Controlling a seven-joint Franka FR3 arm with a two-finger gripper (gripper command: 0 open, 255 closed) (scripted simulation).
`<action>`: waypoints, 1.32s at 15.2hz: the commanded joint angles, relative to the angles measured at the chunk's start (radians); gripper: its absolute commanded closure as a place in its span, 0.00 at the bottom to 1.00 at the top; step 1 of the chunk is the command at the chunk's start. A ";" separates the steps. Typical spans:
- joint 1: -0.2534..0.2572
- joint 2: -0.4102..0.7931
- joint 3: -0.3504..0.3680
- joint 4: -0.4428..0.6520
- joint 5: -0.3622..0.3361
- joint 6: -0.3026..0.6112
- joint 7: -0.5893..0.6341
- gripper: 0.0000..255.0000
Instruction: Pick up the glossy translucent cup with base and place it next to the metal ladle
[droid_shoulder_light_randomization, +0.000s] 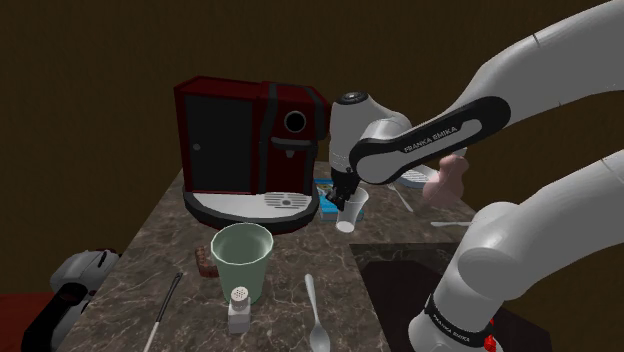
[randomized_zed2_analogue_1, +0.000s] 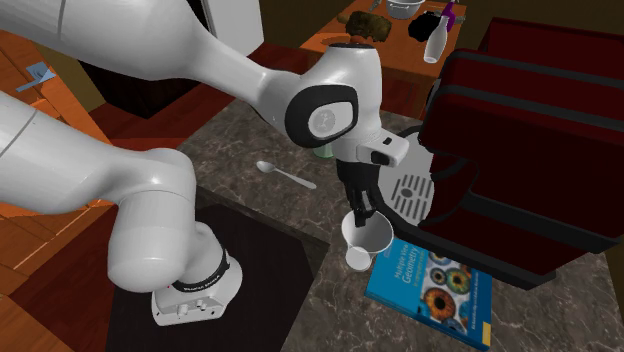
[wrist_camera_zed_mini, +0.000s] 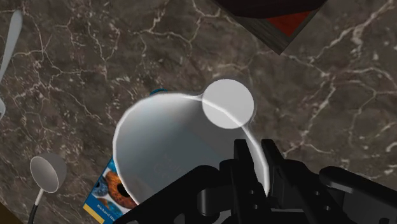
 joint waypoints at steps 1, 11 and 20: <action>0.000 0.000 0.000 0.000 0.000 0.000 0.000 1.00; 0.016 -0.067 -0.008 0.065 0.031 -0.127 -0.045 1.00; 0.025 -0.115 -0.012 0.154 0.053 -0.260 -0.086 1.00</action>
